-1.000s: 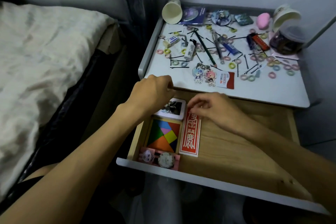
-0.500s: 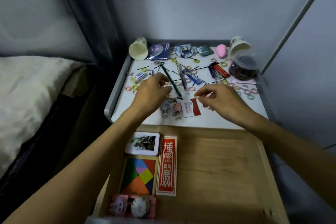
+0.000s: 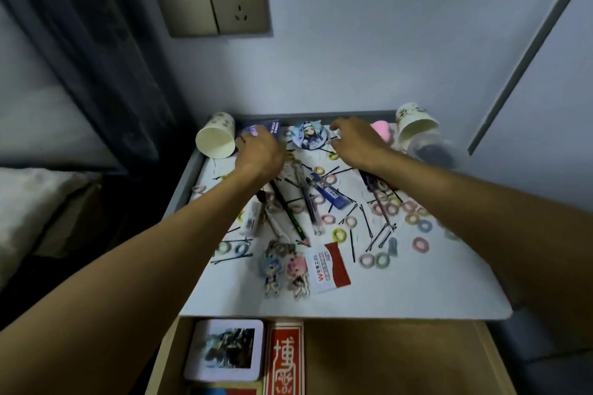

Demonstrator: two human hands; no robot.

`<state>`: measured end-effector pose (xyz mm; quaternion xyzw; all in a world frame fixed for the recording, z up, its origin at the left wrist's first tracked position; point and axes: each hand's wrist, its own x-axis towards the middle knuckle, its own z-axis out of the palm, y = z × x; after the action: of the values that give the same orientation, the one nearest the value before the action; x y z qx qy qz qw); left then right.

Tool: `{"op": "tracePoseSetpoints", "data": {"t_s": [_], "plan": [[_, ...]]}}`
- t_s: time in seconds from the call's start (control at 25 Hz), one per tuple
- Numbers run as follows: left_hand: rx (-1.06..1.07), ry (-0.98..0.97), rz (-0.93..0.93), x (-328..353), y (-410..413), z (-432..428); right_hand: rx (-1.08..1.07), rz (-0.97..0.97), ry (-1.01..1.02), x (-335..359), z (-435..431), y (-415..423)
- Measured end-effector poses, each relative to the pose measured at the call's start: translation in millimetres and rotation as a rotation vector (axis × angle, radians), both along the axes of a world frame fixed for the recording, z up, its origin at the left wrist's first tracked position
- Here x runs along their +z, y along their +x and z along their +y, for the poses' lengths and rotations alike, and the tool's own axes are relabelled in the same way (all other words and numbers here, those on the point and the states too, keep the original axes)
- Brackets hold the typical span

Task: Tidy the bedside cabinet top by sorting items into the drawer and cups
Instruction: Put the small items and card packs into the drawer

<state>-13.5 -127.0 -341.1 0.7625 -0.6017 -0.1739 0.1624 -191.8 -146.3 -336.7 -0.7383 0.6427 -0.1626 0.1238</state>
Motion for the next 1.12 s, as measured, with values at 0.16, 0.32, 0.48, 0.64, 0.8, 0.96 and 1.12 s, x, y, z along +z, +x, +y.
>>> {"op": "tracePoseSetpoints", "data": {"t_s": [0.16, 0.32, 0.48, 0.64, 0.8, 0.96, 1.12], "plan": [[0.011, 0.009, -0.170, -11, 2, -27, -0.048, 0.122, 0.027, -9, -37, -1], [-0.063, -0.038, -0.424, -5, -1, -33, -0.077, 0.227, 0.039, -14, -53, -4], [-0.112, -0.023, -0.513, 0, 3, -44, -0.092, 0.203, 0.078, -16, -64, -4], [-0.129, 0.059, -0.433, 3, 12, -59, -0.088, 0.174, 0.109, -14, -66, -3], [-0.183, 0.105, -0.489, 0, 16, -72, -0.043, 0.075, -0.047, -15, -61, 6], [-0.175, 0.127, -0.546, -3, 22, -77, 0.036, 0.107, -0.010, -14, -53, 25], [-0.195, 0.113, -0.603, -1, 23, -75, -0.028, 0.066, 0.001, -15, -53, 33]]}}
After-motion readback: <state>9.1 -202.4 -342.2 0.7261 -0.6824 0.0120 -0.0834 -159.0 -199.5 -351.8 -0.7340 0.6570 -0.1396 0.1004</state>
